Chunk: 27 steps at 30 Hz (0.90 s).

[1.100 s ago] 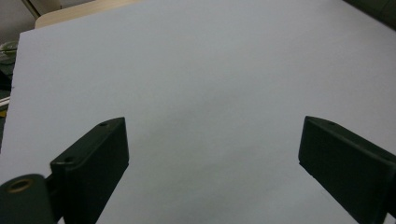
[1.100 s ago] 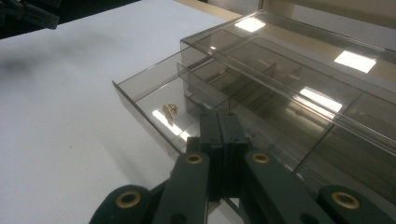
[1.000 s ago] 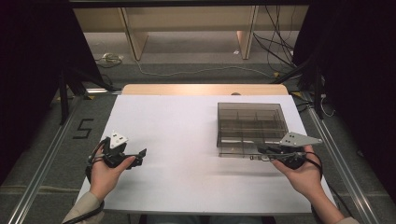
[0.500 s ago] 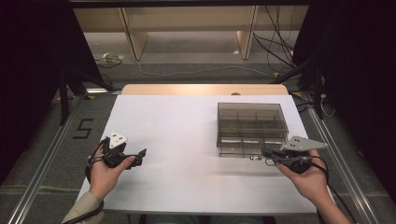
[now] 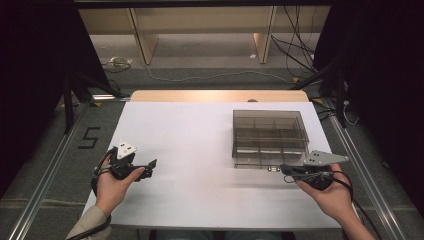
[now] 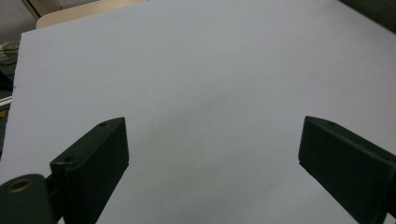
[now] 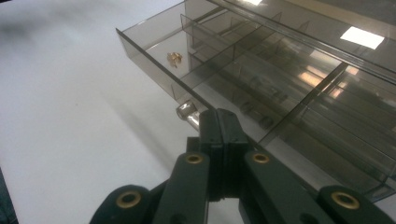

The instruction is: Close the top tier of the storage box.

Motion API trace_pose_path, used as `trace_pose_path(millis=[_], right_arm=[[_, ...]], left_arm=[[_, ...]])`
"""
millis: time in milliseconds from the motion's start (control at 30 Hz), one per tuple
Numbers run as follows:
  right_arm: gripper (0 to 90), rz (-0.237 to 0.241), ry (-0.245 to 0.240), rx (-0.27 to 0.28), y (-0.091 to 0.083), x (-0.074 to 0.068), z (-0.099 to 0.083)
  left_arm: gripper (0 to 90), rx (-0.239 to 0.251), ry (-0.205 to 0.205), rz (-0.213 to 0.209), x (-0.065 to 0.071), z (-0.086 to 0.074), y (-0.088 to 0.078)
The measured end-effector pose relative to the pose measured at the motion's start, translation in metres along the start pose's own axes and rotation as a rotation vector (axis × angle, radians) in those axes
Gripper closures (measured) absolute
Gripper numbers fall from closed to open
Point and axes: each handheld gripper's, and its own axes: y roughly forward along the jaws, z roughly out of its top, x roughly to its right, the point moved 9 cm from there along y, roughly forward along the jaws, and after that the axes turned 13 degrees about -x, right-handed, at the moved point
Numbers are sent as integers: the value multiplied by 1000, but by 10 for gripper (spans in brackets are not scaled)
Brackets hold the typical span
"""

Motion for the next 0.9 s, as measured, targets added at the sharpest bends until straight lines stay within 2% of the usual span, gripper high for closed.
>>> trace_pose_path(millis=[333,900], right_arm=[[900,-11,-5,-47,5,3,-8],[900,-24,-12,-63,10,4,-10]], left_arm=[[84,-3,2,-1,0,0,0],[84,-5,8,1,1,0,1]])
